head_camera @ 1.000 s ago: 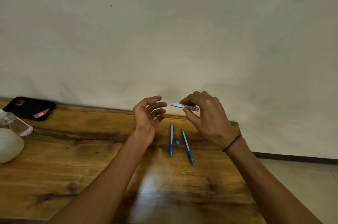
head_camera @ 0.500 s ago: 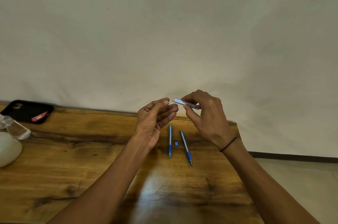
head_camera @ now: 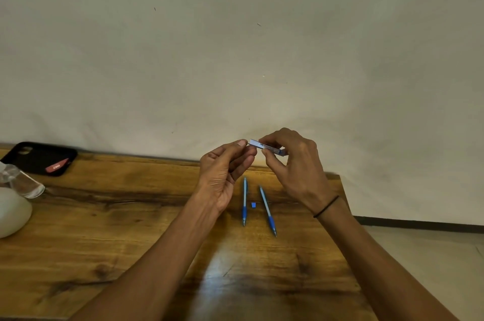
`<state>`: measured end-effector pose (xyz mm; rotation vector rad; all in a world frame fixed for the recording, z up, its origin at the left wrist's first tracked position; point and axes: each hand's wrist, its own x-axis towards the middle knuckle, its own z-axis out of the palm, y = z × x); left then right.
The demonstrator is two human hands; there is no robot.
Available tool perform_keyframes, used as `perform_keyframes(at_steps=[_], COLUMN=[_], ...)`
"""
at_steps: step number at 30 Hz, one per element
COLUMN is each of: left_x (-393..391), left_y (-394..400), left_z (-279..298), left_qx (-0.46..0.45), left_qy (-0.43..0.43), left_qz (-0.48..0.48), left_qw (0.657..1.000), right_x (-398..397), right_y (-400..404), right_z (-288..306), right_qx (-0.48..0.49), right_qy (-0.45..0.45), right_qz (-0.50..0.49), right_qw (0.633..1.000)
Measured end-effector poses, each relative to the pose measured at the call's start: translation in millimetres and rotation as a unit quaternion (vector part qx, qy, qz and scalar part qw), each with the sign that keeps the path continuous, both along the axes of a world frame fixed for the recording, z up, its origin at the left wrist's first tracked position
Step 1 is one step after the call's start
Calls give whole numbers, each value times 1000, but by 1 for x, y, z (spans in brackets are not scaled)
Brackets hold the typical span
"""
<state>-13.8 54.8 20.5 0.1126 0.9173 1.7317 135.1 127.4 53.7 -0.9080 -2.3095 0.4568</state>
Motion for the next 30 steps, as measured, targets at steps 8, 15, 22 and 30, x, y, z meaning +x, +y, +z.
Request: perform_keyframes(at_steps=[8, 15, 22, 30], left_x=[1, 3, 4, 4], left_y=[2, 4, 4, 8], left_z=[1, 2, 3, 2], left_qx=[-2, -4, 26, 30], left_qy=[31, 47, 47, 104], left_qz=[12, 17, 23, 34], left_qw=[999, 999, 998, 994], right_x=[0, 0, 1, 1], right_y=[0, 0, -3, -4], right_z=[-1, -1, 1, -3], right_qx=[9, 8, 11, 15], right_qy=[6, 9, 26, 39], right_qz=[-5, -12, -11, -25], right_qw=[1000, 1000, 1000, 999])
